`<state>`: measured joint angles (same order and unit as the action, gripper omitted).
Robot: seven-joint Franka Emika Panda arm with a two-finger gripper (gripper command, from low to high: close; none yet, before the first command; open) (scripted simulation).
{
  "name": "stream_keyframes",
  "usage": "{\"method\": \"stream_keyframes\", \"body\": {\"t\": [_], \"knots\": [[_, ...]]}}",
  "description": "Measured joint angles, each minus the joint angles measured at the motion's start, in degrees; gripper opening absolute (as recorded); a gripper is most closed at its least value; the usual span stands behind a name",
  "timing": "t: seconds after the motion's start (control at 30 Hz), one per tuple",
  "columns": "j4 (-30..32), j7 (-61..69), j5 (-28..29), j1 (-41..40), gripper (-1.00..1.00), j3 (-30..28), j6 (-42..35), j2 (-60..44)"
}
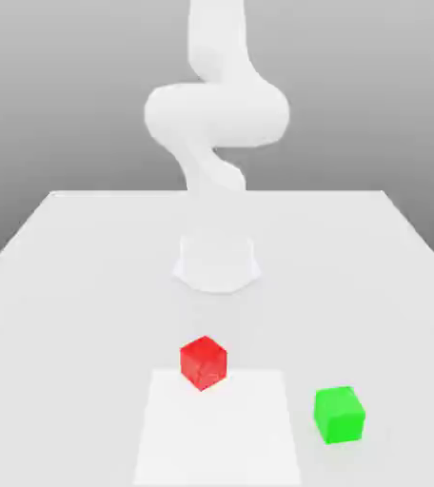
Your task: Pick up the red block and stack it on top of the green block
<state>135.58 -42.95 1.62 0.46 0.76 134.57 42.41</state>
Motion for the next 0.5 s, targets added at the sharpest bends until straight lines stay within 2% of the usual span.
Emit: {"method": "stream_keyframes", "body": {"t": [0.23,0.5], "knots": [[12.2,9.9,4.8,1.8,0.00,-1.3,9.4,-12.1],[25.9,23.8,6.6,3.3,0.00,-6.9,20.0,-25.0]]}}
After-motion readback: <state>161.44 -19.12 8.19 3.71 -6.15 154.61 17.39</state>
